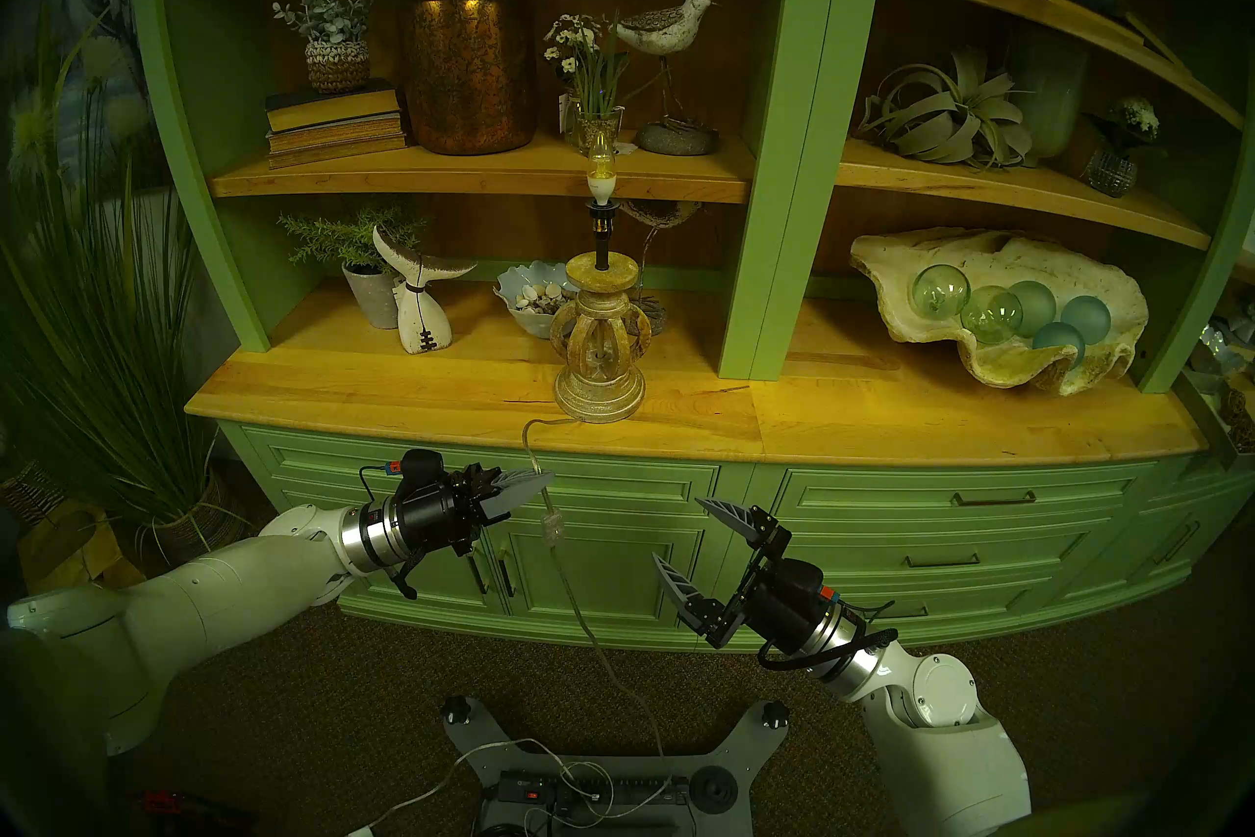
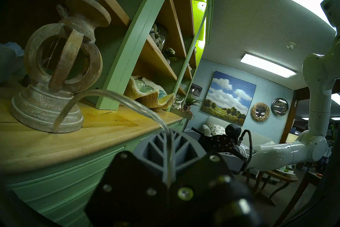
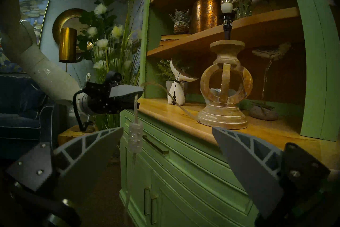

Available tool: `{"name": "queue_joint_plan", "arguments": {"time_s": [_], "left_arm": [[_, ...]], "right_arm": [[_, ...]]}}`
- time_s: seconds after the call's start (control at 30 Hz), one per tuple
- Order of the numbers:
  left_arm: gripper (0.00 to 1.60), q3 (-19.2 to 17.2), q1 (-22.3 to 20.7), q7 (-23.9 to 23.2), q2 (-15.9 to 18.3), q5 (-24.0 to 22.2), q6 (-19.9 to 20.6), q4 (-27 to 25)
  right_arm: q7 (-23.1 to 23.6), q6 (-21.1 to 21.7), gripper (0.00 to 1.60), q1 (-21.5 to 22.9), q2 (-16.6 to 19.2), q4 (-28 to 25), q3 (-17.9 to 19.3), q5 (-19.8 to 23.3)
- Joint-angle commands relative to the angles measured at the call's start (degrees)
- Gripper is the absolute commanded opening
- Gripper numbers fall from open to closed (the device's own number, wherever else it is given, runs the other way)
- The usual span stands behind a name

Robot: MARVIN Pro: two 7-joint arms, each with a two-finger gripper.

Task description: Grab cable and switch light on

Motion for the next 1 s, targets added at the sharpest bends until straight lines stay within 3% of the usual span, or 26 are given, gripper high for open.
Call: {"name": "queue_joint_plan", "arguments": {"time_s": [0.0,0.17,0.43,0.73,0.77,0.8,0.97], "left_arm": [[0.0,-0.81,-1.31,-0.22,-0.14,-0.37,0.04,-0.69],[0.0,-0.8,-1.3,-0.19,-0.15,-0.34,0.03,-0.68],[0.0,-0.83,-1.31,-0.22,-0.14,-0.36,0.05,-0.71],[0.0,-0.85,-1.32,-0.25,-0.14,-0.38,0.08,-0.73],[0.0,-0.85,-1.32,-0.24,-0.14,-0.37,0.08,-0.73],[0.0,-0.85,-1.32,-0.24,-0.14,-0.37,0.07,-0.73],[0.0,-0.84,-1.31,-0.22,-0.14,-0.35,0.06,-0.72]], "right_arm": [[-0.37,3.7,1.6,6.7,-2.79,-0.02,-4.54,-0.73],[-0.97,6.29,1.6,9.47,-6.16,2.59,-7.76,-1.2],[-0.17,10.81,1.6,12.92,-7.67,5.71,-9.16,-3.19],[4.95,15.16,1.6,19.11,-6.8,13.0,-10.08,-3.23],[5.29,16.0,1.6,17.84,-7.11,11.98,-9.23,-3.2],[7.17,16.57,1.6,20.1,-6.18,14.42,-9.69,-2.17],[9.99,18.27,1.6,22.16,-4.69,17.65,-7.64,-1.52]]}}
